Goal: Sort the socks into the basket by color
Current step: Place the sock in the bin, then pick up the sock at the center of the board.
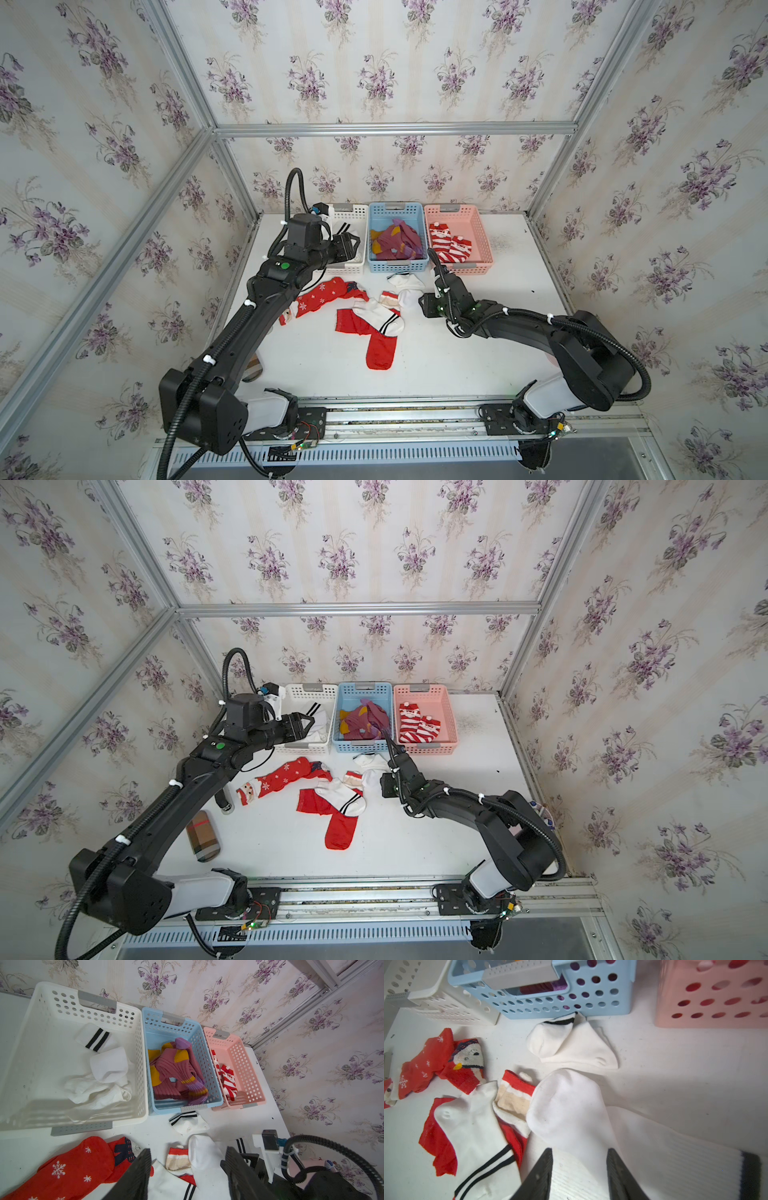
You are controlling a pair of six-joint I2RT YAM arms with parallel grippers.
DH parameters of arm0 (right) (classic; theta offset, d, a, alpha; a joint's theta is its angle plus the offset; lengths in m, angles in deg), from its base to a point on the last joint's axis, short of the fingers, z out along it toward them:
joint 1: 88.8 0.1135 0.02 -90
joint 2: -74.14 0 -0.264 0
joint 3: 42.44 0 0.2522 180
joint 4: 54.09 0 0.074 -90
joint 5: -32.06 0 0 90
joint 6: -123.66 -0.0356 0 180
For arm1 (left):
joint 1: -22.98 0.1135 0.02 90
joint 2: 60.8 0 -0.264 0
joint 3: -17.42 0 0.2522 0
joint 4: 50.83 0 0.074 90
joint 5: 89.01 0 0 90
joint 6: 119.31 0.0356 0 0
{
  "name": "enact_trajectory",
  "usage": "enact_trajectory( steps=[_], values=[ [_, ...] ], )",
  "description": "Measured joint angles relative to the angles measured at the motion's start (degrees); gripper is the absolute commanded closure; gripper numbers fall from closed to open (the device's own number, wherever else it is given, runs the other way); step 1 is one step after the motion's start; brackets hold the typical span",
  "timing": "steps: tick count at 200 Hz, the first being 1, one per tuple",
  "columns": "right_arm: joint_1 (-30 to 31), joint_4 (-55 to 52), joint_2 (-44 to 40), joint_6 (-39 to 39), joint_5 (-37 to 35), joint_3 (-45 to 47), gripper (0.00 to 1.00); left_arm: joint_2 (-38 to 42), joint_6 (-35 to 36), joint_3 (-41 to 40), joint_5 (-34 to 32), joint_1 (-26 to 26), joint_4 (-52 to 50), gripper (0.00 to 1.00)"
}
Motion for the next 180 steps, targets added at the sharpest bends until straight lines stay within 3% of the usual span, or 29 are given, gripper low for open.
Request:
enact_trajectory(
  steps=[120, 180],
  values=[
    [0.02, 0.55, 7.54, -0.04, -4.59, -3.43, 0.59, 4.52, -0.81, -4.76, -1.05, -3.17, -0.35, 0.39],
    [0.0, 0.55, 9.81, -0.72, -4.79, -3.69, 0.74, 6.16, -0.48, -4.55, -1.05, -3.17, -1.57, 0.38]
  ],
)
